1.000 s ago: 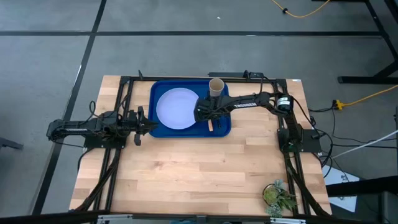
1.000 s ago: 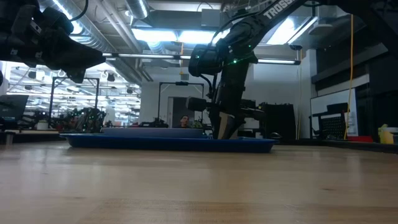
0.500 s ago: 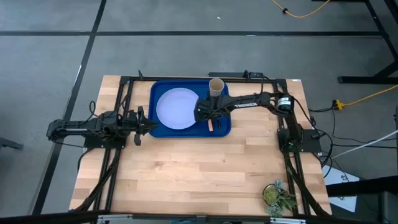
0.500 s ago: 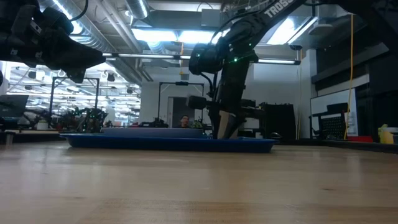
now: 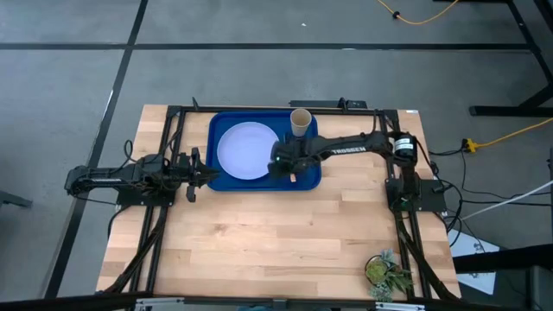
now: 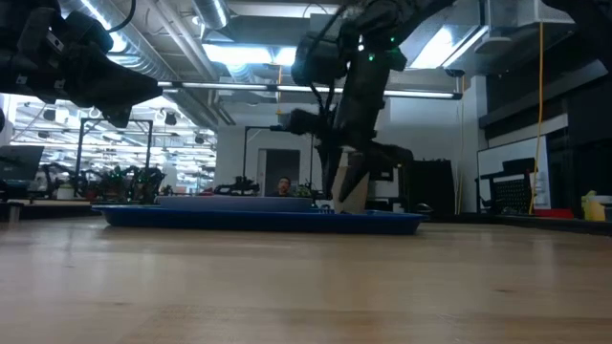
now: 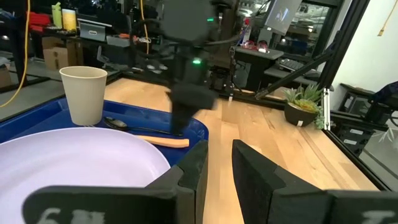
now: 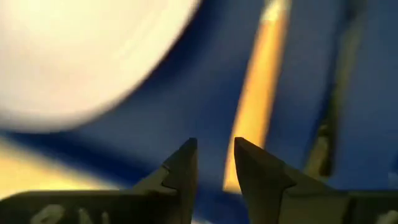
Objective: Pick and place plate/cup/fork/spoon on tray
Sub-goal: Adjust the black spoon
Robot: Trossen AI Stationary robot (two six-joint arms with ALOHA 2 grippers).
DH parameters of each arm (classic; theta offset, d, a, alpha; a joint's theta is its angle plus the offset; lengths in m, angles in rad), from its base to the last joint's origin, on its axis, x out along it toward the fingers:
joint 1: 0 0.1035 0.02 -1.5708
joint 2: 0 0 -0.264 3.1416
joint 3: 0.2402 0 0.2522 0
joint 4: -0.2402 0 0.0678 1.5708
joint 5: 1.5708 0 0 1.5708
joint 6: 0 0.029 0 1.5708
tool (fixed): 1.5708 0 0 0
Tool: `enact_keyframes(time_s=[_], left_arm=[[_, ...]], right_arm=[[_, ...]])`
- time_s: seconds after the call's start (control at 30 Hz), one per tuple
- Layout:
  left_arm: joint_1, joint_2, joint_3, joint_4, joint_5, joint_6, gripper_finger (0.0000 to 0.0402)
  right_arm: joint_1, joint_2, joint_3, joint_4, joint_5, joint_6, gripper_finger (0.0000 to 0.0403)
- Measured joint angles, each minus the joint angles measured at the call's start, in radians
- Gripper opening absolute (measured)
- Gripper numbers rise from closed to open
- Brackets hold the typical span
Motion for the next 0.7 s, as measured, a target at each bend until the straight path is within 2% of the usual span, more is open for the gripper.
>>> enact_keyframes(time_s=[0.13, 0.27, 0.37, 0.47, 0.63, 0.7], left_arm=[[0.000, 0.000, 0.000, 0.000, 0.000, 0.000, 0.0065], [0.000, 0.000, 0.000, 0.000, 0.000, 0.000, 0.0065], [0.000, -0.001, 0.000, 0.000, 0.001, 0.000, 0.0065], [0.000, -0.001, 0.000, 0.000, 0.001, 0.000, 0.0065], [0.000, -0.001, 0.000, 0.000, 0.001, 0.000, 0.0065], [0.000, -0.001, 0.000, 0.000, 0.001, 0.000, 0.0065]], right_arm=[[0.058, -0.003, -0.006, 0.008, -0.105, -0.243, 0.0110], [0.113, -0.082, -0.048, -0.044, -0.082, -0.384, 0.0110], [0.141, -0.193, -0.108, -0.124, -0.035, -0.457, 0.0110], [0.187, -0.335, -0.202, -0.130, 0.081, -0.417, 0.0110], [0.272, -0.576, -0.421, -0.116, 0.381, -0.377, 0.0110], [0.296, -0.670, -0.516, -0.094, 0.465, -0.351, 0.0110]])
